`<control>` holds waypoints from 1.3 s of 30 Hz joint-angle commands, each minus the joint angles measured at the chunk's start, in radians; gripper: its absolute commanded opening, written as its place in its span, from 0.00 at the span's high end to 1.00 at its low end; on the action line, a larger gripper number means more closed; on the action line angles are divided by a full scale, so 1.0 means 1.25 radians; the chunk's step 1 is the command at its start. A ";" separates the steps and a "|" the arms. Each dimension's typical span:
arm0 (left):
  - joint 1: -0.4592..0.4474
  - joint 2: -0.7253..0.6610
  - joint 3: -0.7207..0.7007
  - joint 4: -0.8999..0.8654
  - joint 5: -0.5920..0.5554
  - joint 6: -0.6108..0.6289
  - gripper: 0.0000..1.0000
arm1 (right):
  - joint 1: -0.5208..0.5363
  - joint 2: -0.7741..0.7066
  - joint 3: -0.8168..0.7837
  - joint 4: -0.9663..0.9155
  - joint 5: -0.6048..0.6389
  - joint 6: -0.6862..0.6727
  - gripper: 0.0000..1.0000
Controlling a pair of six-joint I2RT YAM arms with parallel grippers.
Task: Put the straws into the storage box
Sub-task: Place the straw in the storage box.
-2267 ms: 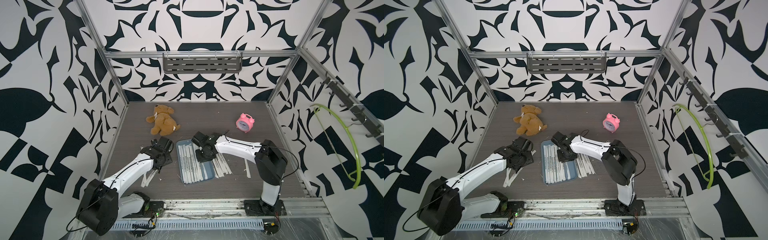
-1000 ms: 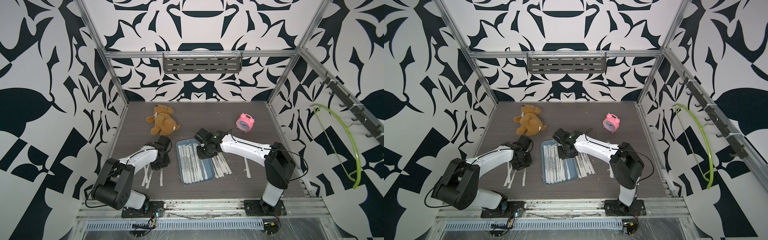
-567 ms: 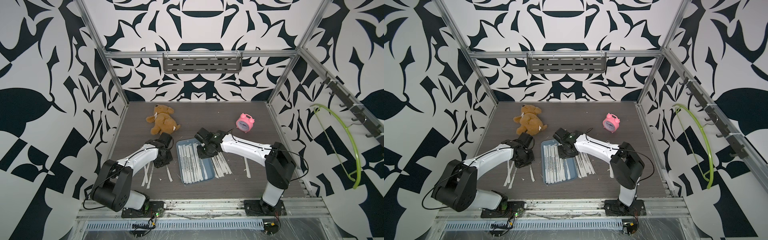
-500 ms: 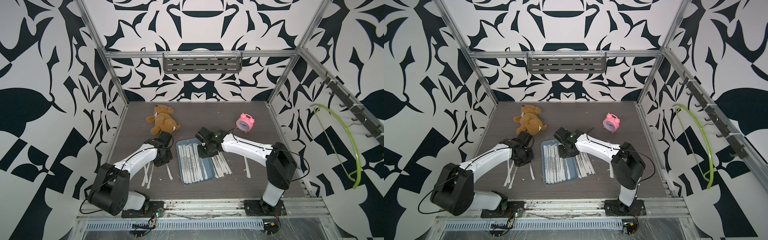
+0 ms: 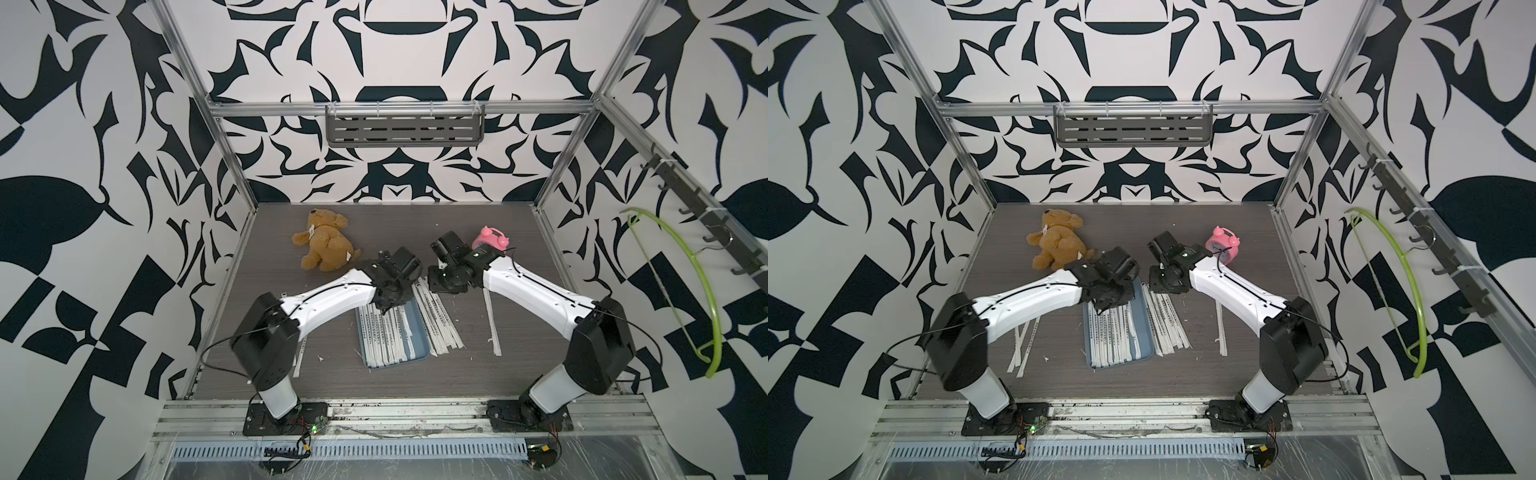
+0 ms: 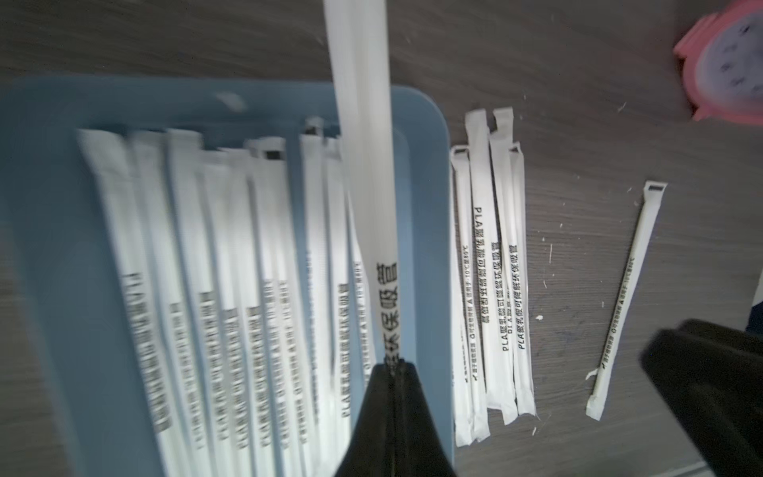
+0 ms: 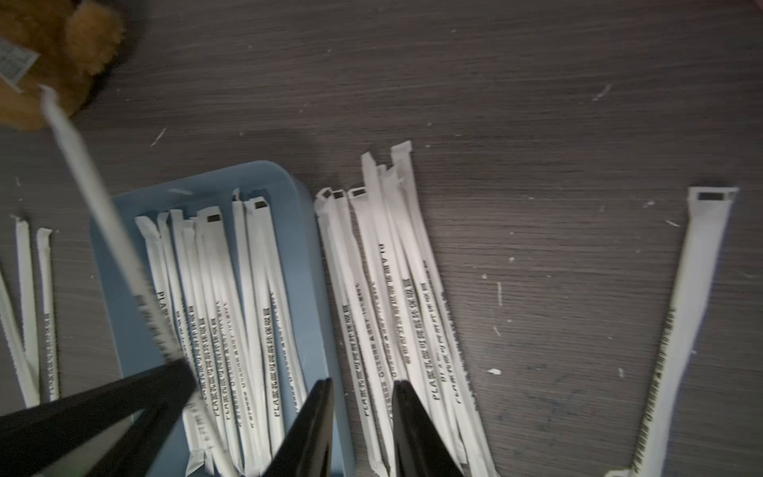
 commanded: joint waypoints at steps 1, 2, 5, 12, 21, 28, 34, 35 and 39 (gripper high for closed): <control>-0.021 0.070 0.032 0.007 0.033 -0.025 1.00 | -0.019 -0.043 -0.015 -0.013 0.002 -0.015 0.70; -0.024 0.083 0.031 0.013 0.033 -0.034 1.00 | -0.023 -0.049 -0.018 -0.015 0.001 -0.016 0.70; -0.030 0.106 0.027 0.023 0.030 -0.047 1.00 | -0.025 -0.056 -0.030 -0.012 0.001 -0.013 0.70; -0.032 0.151 0.038 -0.008 0.017 -0.034 1.00 | -0.025 -0.053 -0.041 0.001 -0.007 -0.007 0.70; -0.035 0.140 0.008 -0.047 0.008 -0.034 0.99 | -0.025 -0.049 -0.043 0.008 -0.011 -0.006 0.70; -0.035 0.141 0.003 -0.052 0.003 -0.034 0.97 | -0.025 -0.054 -0.051 0.013 -0.013 -0.003 0.70; -0.035 0.144 0.021 -0.063 -0.004 -0.019 0.90 | -0.026 -0.050 -0.051 0.015 -0.019 -0.007 0.71; -0.035 0.143 0.024 -0.066 -0.006 -0.017 0.88 | -0.025 -0.050 -0.051 0.015 -0.021 -0.007 0.71; -0.033 0.141 0.023 -0.065 -0.008 -0.015 0.83 | -0.025 -0.049 -0.052 0.017 -0.023 -0.009 0.70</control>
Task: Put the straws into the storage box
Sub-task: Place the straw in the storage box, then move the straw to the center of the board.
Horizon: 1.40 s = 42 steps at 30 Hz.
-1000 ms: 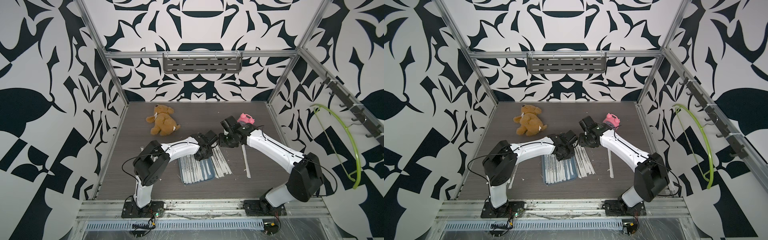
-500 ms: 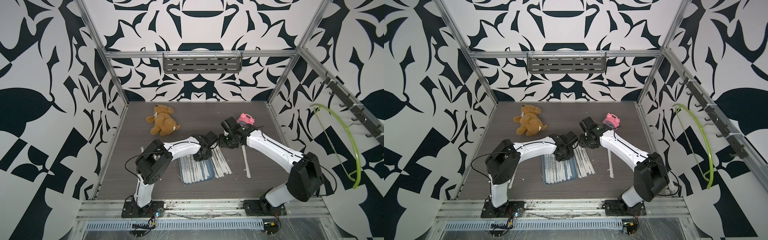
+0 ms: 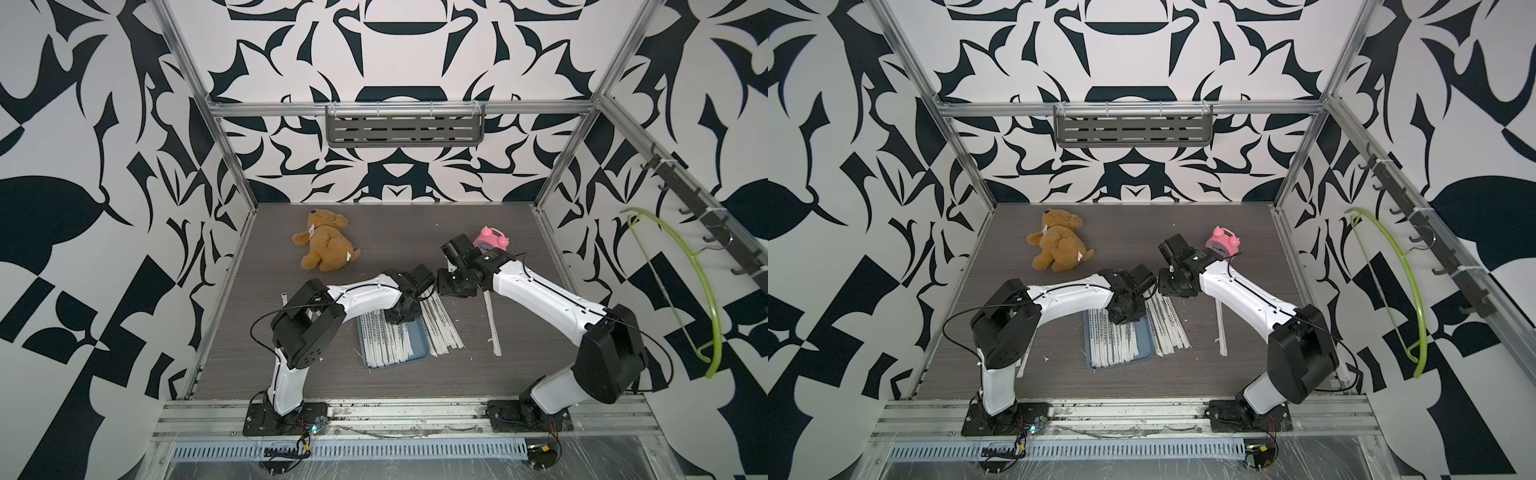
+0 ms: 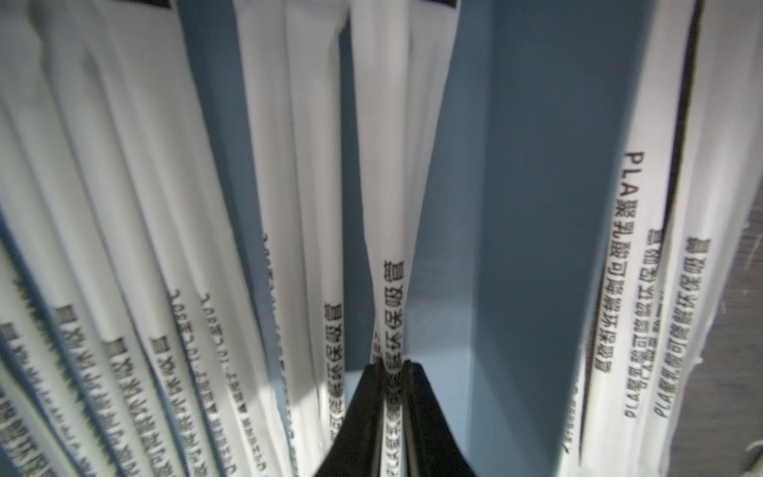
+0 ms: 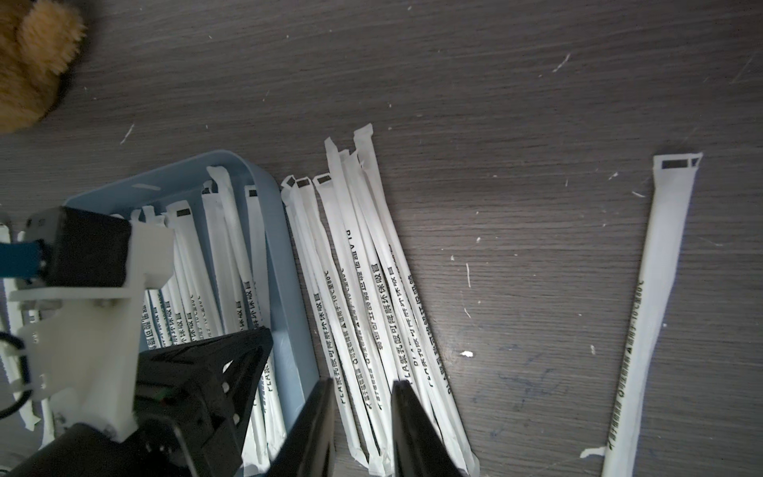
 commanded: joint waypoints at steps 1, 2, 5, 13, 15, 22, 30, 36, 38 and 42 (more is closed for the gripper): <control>-0.001 -0.003 0.007 -0.026 -0.014 0.007 0.83 | 0.001 -0.009 0.001 0.010 -0.005 -0.006 0.71; -0.001 -0.004 0.008 -0.026 -0.014 0.007 0.82 | 0.001 -0.007 0.002 0.010 -0.007 -0.006 0.71; -0.001 -0.007 0.013 -0.023 -0.013 0.010 0.81 | 0.001 -0.004 0.002 0.010 -0.012 -0.006 0.71; 0.007 -0.040 0.022 -0.021 -0.026 0.026 0.75 | 0.001 0.000 -0.001 0.009 -0.011 -0.013 0.70; 0.010 -0.051 0.019 -0.020 -0.026 0.032 0.73 | 0.001 0.000 -0.003 0.007 -0.010 -0.014 0.70; 0.026 -0.169 0.010 -0.075 -0.127 0.120 0.60 | -0.033 -0.037 -0.019 -0.060 0.016 -0.057 0.75; 0.101 -0.457 -0.214 -0.058 -0.277 0.201 0.29 | -0.210 -0.109 -0.124 -0.132 0.030 -0.136 0.76; 0.238 -0.675 -0.431 0.071 -0.162 0.206 0.23 | -0.187 -0.051 -0.150 -0.110 -0.045 -0.142 0.72; 0.253 -0.714 -0.469 0.090 -0.154 0.194 0.23 | -0.116 -0.019 -0.139 -0.110 -0.020 -0.140 0.71; 0.255 -0.714 -0.487 0.089 -0.147 0.173 0.23 | -0.033 0.041 -0.104 -0.084 -0.012 -0.129 0.71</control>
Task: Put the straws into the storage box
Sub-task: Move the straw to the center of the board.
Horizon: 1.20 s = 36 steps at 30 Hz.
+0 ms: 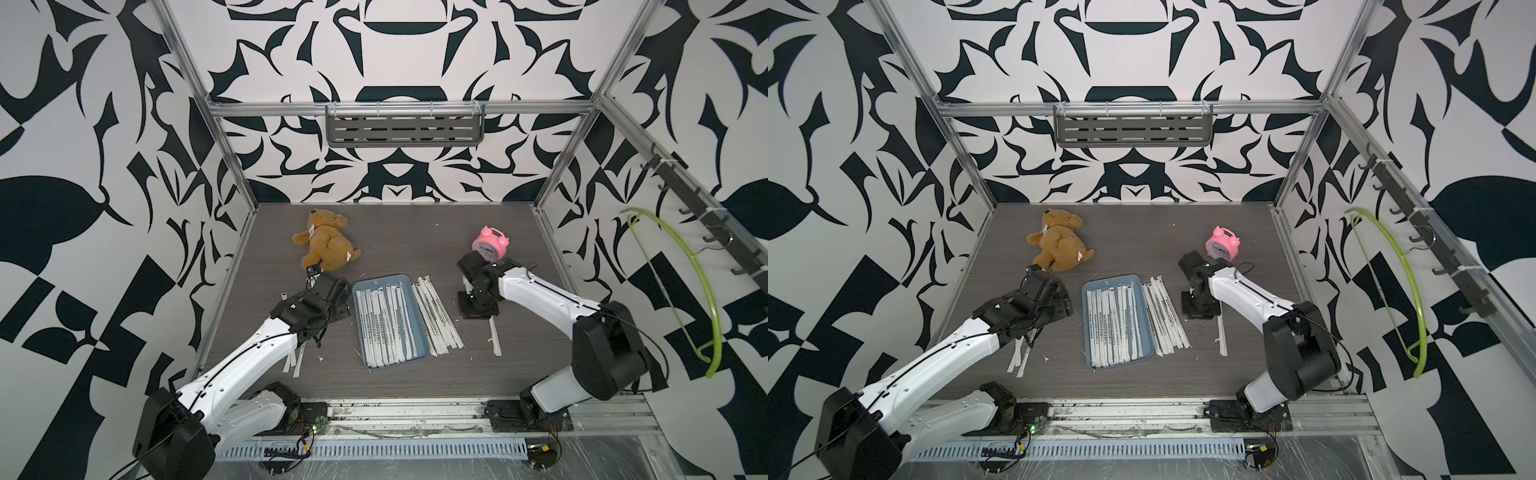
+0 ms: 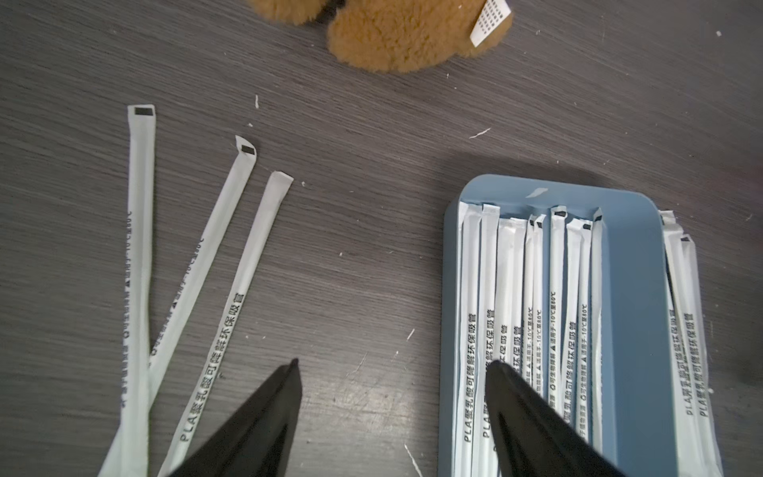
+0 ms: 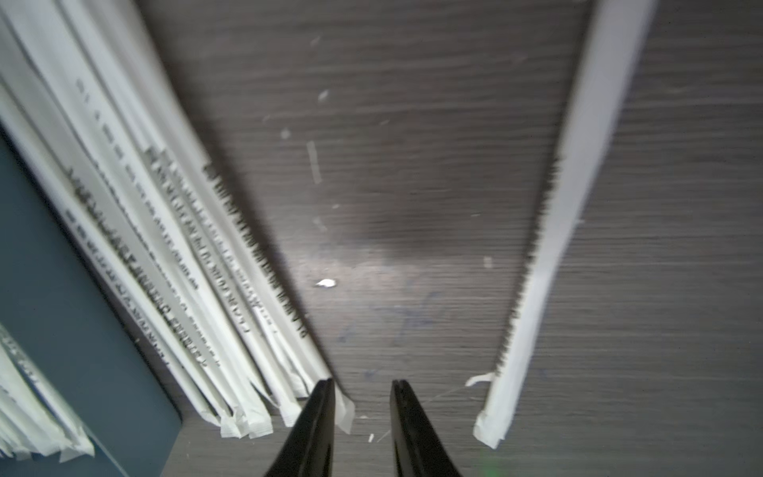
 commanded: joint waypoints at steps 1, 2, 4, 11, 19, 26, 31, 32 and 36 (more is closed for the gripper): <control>0.003 0.005 -0.008 0.042 0.034 -0.016 0.23 | 0.048 0.033 0.052 0.012 -0.004 -0.002 0.72; 0.003 0.013 -0.006 0.044 0.040 -0.020 0.24 | 0.061 0.050 0.062 0.017 -0.005 -0.004 0.72; 0.004 0.026 -0.001 0.046 0.052 -0.024 0.23 | 0.083 0.087 0.079 0.026 -0.003 -0.008 0.72; 0.003 0.041 0.001 0.052 0.066 -0.028 0.24 | 0.082 0.164 0.094 0.060 0.045 -0.010 0.73; 0.003 0.042 -0.006 0.052 0.070 -0.030 0.24 | -0.005 0.133 0.056 0.077 0.023 -0.020 0.75; 0.003 0.039 -0.004 0.038 0.058 -0.028 0.24 | 0.025 0.082 0.109 0.012 0.021 -0.029 0.70; 0.004 0.040 -0.006 0.041 0.060 -0.029 0.24 | 0.039 0.108 0.116 0.026 0.013 -0.023 0.72; 0.003 0.041 -0.007 0.042 0.062 -0.031 0.24 | 0.039 0.116 0.118 0.035 0.007 -0.017 0.72; 0.003 0.042 -0.011 0.046 0.072 -0.035 0.25 | 0.042 0.152 0.126 0.065 -0.002 0.000 0.73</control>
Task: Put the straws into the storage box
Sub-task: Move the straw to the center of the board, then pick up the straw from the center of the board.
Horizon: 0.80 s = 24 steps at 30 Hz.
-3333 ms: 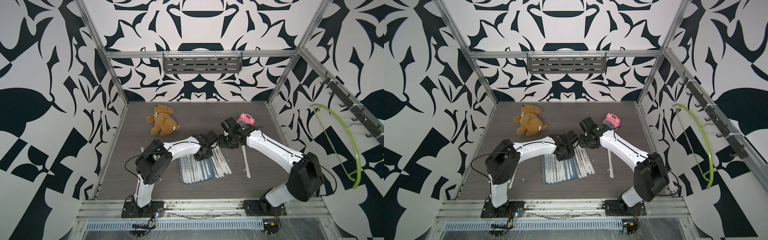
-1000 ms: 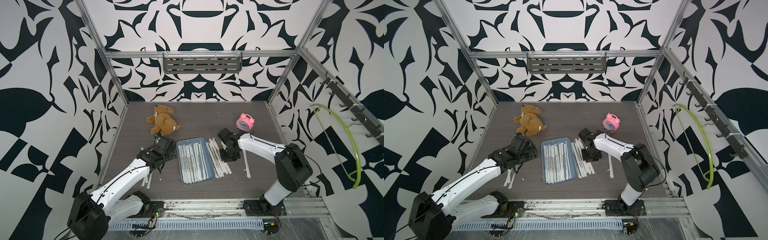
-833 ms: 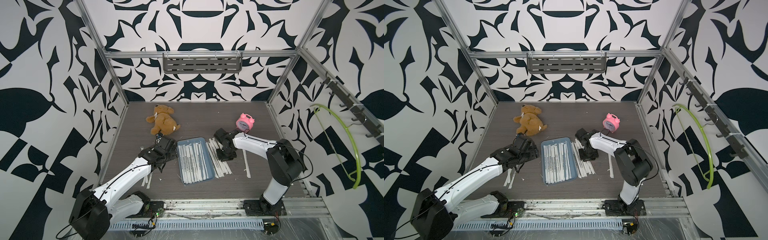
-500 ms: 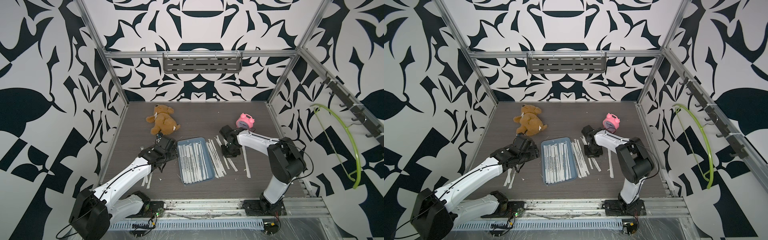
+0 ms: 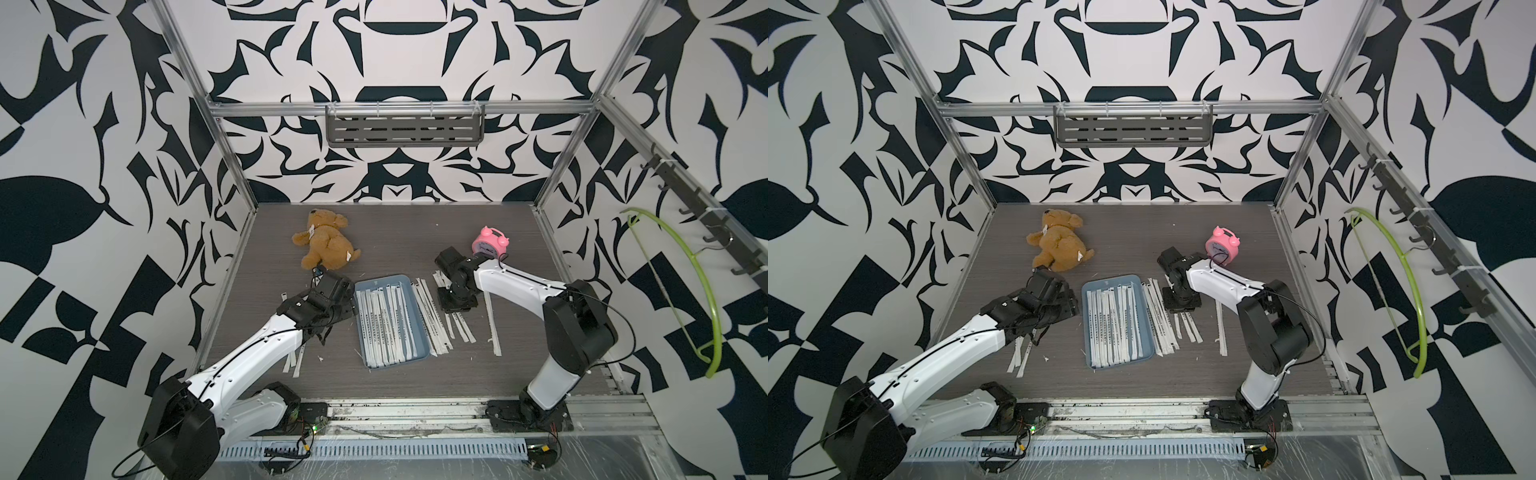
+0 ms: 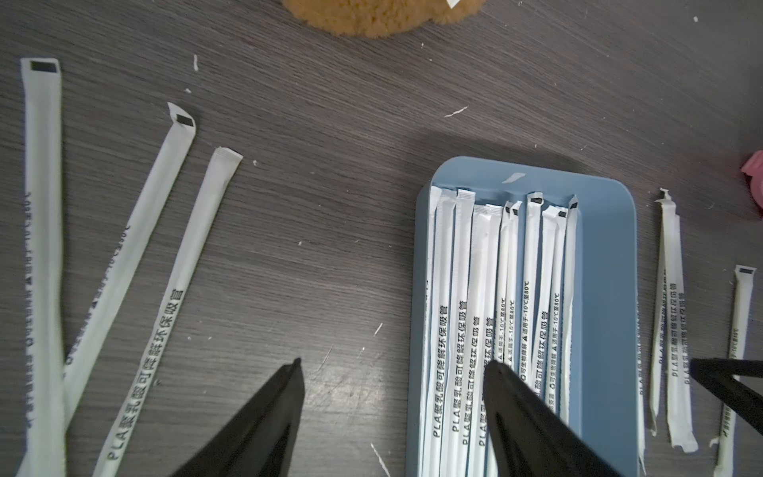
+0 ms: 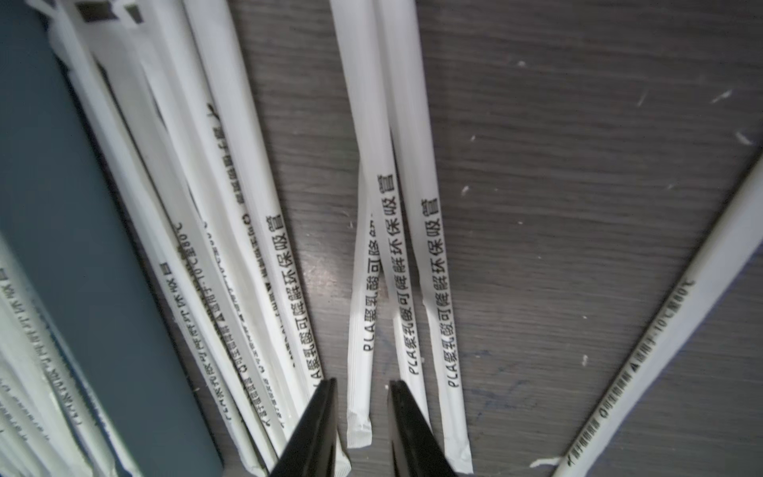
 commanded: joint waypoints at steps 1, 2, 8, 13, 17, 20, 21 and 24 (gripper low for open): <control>0.003 0.001 -0.008 -0.003 0.010 -0.005 0.25 | 0.001 0.024 0.024 0.018 -0.006 0.015 0.73; 0.003 0.000 -0.010 -0.004 0.011 -0.005 0.25 | 0.001 0.032 0.022 0.025 -0.004 0.017 0.73; 0.002 -0.005 -0.020 0.000 0.009 -0.008 0.25 | 0.001 0.066 0.029 0.050 0.000 0.030 0.77; 0.003 0.000 -0.020 0.005 0.012 -0.009 0.25 | 0.001 0.081 0.037 0.059 0.006 0.036 0.86; 0.003 -0.002 -0.021 0.001 0.007 -0.006 0.25 | -0.018 0.044 0.026 0.049 -0.042 0.034 0.91; 0.003 -0.003 -0.023 0.000 0.005 -0.003 0.25 | -0.045 -0.002 0.009 0.035 -0.116 0.027 0.92; 0.003 -0.002 -0.023 0.000 0.005 -0.004 0.25 | -0.055 -0.020 0.006 0.025 -0.138 0.024 0.92; 0.003 0.002 -0.027 0.006 0.006 -0.005 0.25 | -0.070 -0.061 0.004 0.016 -0.262 0.003 0.93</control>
